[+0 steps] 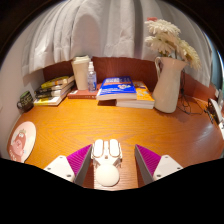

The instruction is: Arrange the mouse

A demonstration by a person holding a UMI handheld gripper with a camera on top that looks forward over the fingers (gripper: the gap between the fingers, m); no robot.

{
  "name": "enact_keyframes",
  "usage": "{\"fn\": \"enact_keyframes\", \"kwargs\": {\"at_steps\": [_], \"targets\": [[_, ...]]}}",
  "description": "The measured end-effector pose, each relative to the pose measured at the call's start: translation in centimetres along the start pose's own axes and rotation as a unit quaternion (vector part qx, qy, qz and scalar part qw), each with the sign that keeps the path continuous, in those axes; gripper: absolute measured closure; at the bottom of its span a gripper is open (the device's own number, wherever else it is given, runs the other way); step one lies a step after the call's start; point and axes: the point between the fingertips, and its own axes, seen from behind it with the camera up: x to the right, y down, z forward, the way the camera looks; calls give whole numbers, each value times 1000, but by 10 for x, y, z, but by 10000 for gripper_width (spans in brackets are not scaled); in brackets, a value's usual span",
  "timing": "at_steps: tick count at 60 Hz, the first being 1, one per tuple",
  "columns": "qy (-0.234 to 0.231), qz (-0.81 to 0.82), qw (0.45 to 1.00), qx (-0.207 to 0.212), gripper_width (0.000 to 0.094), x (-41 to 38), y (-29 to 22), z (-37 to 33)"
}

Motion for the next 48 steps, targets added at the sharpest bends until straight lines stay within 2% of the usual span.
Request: {"fn": "enact_keyframes", "kwargs": {"at_steps": [8,12,15,16,20,31,35,40,48], "targets": [[9,21,1000,-13,135,-2,0,2],[11,25,999,-16,232,-2,-1,4],[8,23,1000,-14,402,-10,-1,3],[11,21,1000,-14,415,-7,0,4],[16,26,999,-16,448,-6,2,5],[27,33,997,-58,542,-7,1,6],[56,29,996,-69,544,2,-4,4],[83,51,994,-47,540,2,-39,-10],[97,80,991,41,538,-29,-144,-60]]}}
